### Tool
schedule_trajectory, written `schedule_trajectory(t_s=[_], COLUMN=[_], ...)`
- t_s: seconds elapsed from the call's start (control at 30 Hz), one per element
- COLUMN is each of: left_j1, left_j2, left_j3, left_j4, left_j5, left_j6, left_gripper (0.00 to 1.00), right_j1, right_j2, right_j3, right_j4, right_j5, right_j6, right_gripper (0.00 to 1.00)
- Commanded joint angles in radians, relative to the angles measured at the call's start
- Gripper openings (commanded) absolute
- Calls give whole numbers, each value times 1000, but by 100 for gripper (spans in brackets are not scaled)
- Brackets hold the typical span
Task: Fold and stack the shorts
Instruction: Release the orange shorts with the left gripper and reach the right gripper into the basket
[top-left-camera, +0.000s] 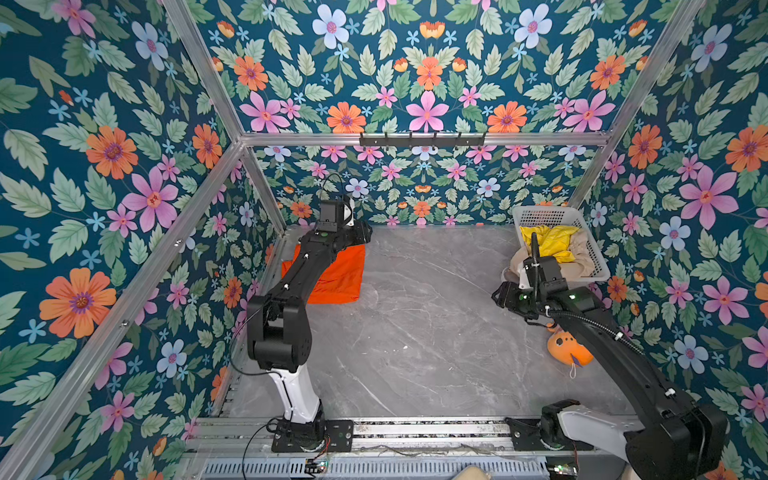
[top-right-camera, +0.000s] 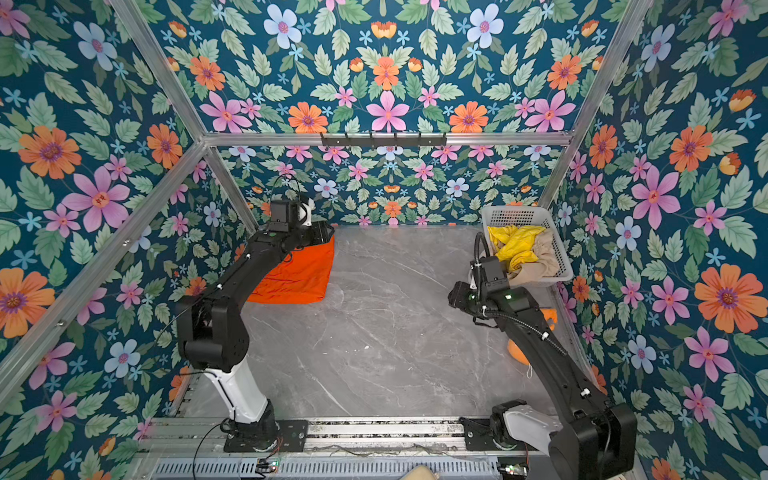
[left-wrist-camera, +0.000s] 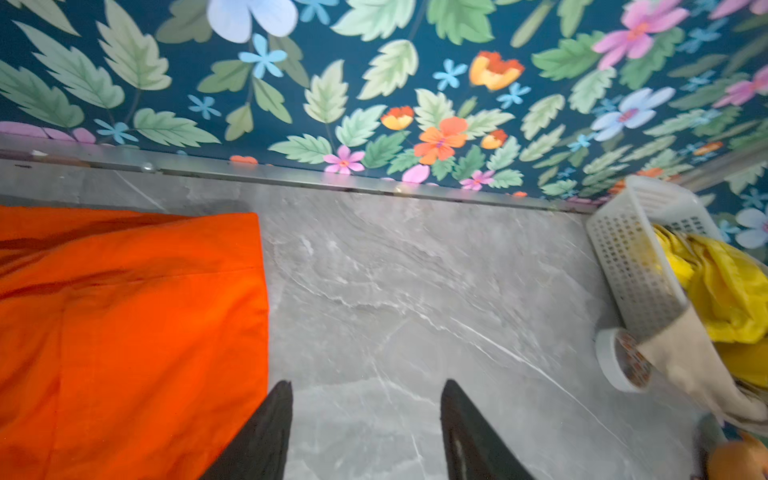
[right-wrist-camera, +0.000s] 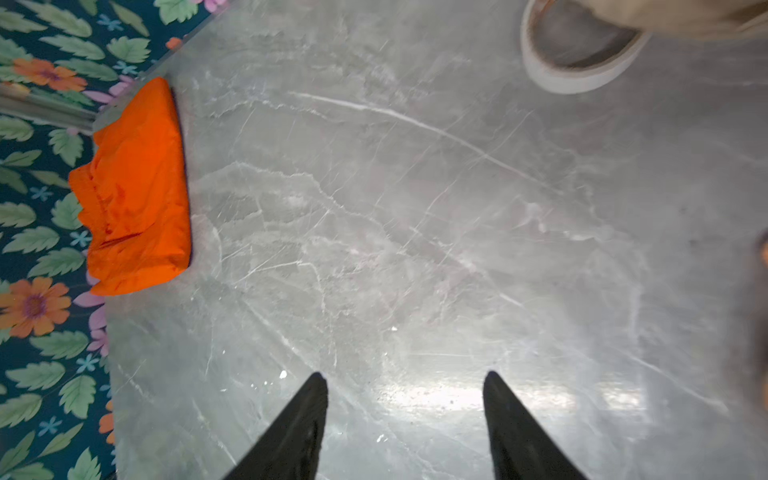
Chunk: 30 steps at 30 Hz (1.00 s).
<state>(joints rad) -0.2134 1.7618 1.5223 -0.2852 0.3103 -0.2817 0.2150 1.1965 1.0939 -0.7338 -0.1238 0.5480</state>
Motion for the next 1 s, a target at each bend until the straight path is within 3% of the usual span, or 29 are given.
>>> schedule_trajectory(t_s=[0.0,0.23,0.33,0.37,0.43,0.87,0.97], left_j1=[-36,-65,-67,-67,-69,-70,-70], left_j2=[-104,-249,-266,-270,-275,-240,-225], left_j3=[-141,-391,-434,-445,-460,-461,-453], left_j4=[20,61,61,65,74,76,74], left_j5=[-30,-49,-49,-44,-43,-46,-46], left_j6=[4,-46,-62,-71,-85,-100,-103], left_gripper=[59,59,59,59,59,59,59], right_j1=[-83,-330,-393,-414,-448,-470,-471], right_j2=[54,223,282,304,357,749,823], right_j3=[99,339,380,393,430,708,756], right_j4=[-109,-138,-62,-35,-5,14,27], right_j5=[40,86,96,81,43,118,93], right_j6=[-137,-264,-267,-257,-233,-204,-204], right_gripper=[61,66,72,78,79,80,80])
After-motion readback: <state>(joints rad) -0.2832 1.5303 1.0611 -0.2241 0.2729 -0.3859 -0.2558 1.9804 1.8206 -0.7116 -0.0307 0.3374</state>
